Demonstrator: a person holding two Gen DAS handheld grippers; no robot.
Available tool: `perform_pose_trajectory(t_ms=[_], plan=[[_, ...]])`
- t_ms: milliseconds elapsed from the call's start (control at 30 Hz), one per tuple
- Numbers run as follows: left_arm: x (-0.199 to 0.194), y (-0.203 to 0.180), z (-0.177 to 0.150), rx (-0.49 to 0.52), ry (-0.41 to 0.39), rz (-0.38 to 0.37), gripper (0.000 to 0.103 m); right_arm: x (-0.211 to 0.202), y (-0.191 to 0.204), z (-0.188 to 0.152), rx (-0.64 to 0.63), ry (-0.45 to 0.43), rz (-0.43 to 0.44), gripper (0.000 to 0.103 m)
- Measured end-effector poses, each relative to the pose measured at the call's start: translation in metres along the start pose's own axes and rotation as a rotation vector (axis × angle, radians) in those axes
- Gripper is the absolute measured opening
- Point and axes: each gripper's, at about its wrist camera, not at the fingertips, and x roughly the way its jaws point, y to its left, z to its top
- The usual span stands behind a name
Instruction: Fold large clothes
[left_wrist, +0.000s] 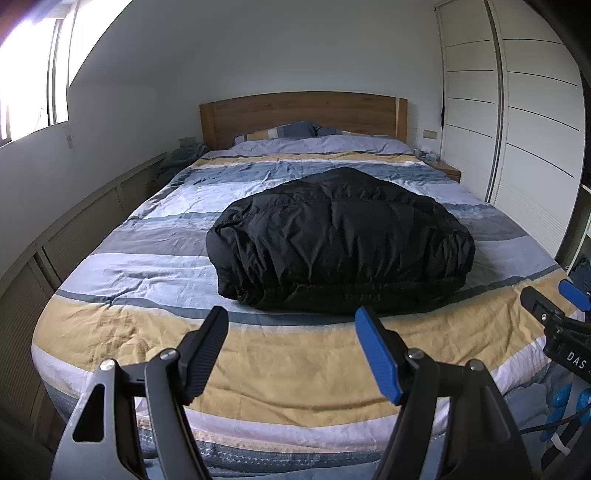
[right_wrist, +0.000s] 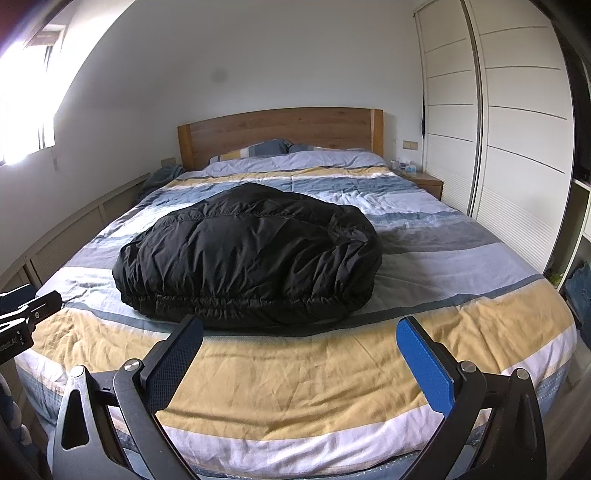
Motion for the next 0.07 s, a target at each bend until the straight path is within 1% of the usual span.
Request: perform_pose_trajectory(t_ms=[67], plan=[[-0.0007,-0.0019,-0.0010,0.003,0.002,-0.004,0.070,0.0000,0.0000,-0.0002,0.000,0.001,-0.001,0.103]])
